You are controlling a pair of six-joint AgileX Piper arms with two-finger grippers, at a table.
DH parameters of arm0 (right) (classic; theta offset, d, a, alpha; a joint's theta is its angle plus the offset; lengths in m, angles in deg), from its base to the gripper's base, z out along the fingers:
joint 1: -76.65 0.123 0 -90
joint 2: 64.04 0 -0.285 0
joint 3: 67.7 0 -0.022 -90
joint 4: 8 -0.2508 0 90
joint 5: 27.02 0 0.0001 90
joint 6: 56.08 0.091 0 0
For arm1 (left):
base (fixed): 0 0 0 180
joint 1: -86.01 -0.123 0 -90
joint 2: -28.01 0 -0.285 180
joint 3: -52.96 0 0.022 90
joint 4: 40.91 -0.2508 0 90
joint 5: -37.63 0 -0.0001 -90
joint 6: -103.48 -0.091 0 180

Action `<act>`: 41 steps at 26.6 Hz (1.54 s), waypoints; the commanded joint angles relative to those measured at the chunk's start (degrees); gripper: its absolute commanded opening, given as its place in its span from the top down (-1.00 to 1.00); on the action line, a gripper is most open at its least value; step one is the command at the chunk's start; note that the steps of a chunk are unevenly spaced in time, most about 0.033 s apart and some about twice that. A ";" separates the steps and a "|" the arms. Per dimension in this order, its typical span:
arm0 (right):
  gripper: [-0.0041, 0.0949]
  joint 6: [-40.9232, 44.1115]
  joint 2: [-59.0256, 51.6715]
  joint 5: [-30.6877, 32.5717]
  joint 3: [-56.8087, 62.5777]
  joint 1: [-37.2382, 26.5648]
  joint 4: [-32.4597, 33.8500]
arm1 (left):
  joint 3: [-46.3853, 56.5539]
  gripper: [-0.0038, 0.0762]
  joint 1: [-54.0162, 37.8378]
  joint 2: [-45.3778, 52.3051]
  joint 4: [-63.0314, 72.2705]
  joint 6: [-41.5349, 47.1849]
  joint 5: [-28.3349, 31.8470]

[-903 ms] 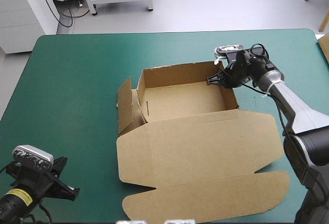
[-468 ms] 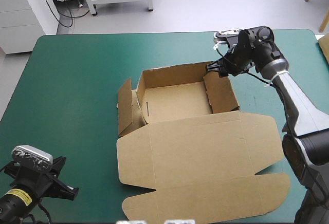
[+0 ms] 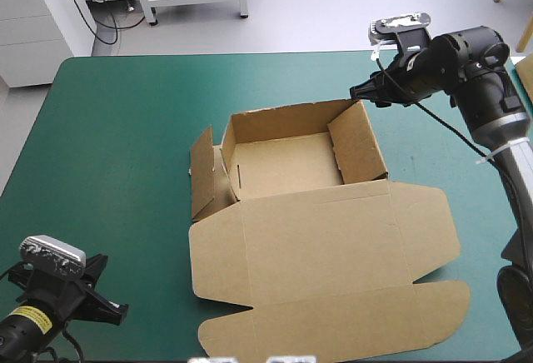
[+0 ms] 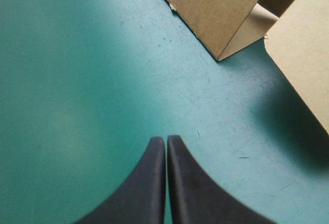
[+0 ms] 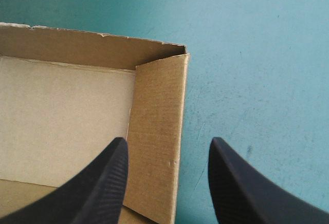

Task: Fold the box

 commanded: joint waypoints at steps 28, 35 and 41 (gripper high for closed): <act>0.13 1.63 7.84 -12.72 19.59 -0.05 0.04 | -1.42 0.92 -0.22 -0.44 1.45 0.62 3.11; 0.96 2.01 7.00 -11.29 19.32 -0.05 0.04 | -1.11 0.92 -0.22 -0.44 1.45 0.62 3.20; 0.96 1.77 -0.05 -2.22 9.59 -0.05 2.99 | -1.11 0.92 -0.22 -0.44 1.45 0.01 3.20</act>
